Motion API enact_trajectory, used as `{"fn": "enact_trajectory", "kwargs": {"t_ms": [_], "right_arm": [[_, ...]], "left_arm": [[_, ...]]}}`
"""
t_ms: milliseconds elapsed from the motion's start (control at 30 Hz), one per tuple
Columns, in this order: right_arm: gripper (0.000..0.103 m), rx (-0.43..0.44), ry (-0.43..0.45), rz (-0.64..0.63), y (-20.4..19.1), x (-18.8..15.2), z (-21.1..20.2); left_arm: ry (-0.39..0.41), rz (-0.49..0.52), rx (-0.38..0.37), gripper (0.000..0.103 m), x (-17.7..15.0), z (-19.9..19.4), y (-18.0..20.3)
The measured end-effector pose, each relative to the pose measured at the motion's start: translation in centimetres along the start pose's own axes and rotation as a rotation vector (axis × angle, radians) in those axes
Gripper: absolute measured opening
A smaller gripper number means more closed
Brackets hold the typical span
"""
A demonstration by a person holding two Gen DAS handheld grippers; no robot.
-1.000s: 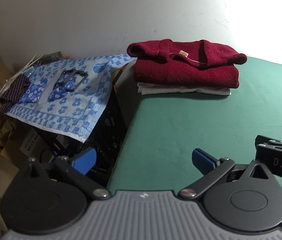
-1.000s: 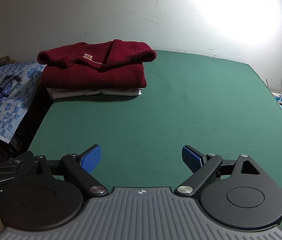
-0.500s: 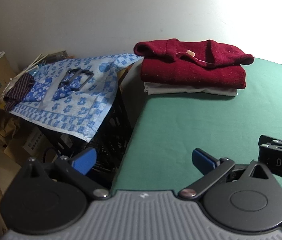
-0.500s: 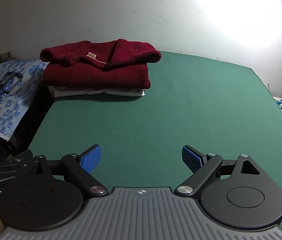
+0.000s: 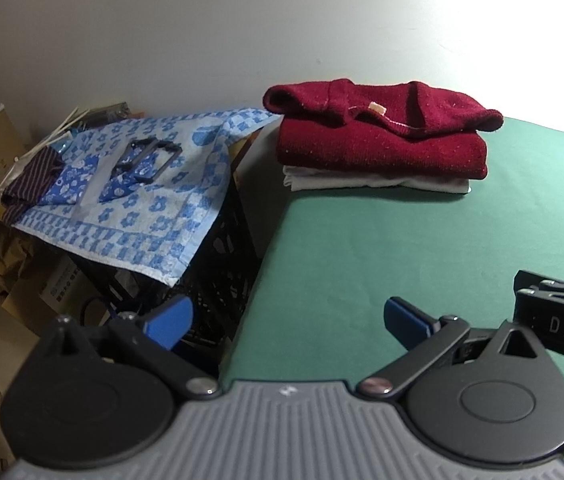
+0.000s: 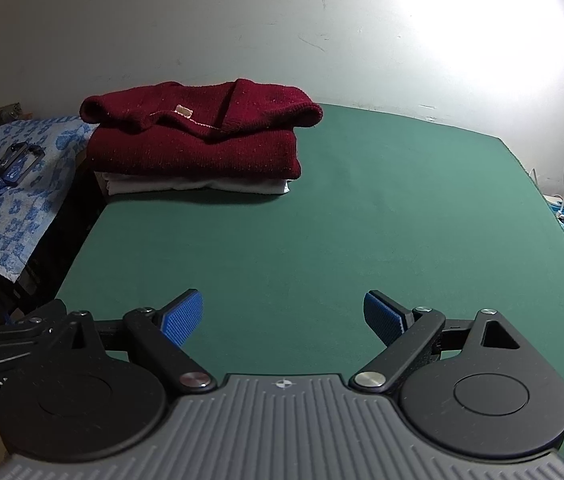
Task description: Fold clothes
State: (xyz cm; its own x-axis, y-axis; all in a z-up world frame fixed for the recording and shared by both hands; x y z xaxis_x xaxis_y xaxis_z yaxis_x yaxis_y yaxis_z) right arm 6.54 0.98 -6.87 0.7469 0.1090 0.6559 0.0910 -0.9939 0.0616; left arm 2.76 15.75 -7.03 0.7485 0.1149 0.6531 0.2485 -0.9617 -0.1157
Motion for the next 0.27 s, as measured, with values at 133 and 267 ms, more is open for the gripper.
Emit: {"fn": "enact_trajectory", "kwargs": {"t_ms": [133, 267], "right_arm": [[0.09, 0.004, -0.009, 0.013, 0.24, -0.01, 0.14], [0.09, 0.003, -0.012, 0.02, 0.33, -0.04, 0.16]], "left_arm": [[0.018, 0.012, -0.004, 0.102, 0.01, -0.22, 0.12], [0.015, 0.014, -0.009, 0.102, 0.11, -0.22, 0.18]]}}
Point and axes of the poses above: each gripper's, at about its wrist camera, not at the fingertips, and z roughly the way its jaws point, y to its right, x to its top, the point moved 1 cm from there along z, roughly the way its jaws point, and after that the axes turned 3 degrees about -y, right-handed, at the moved point
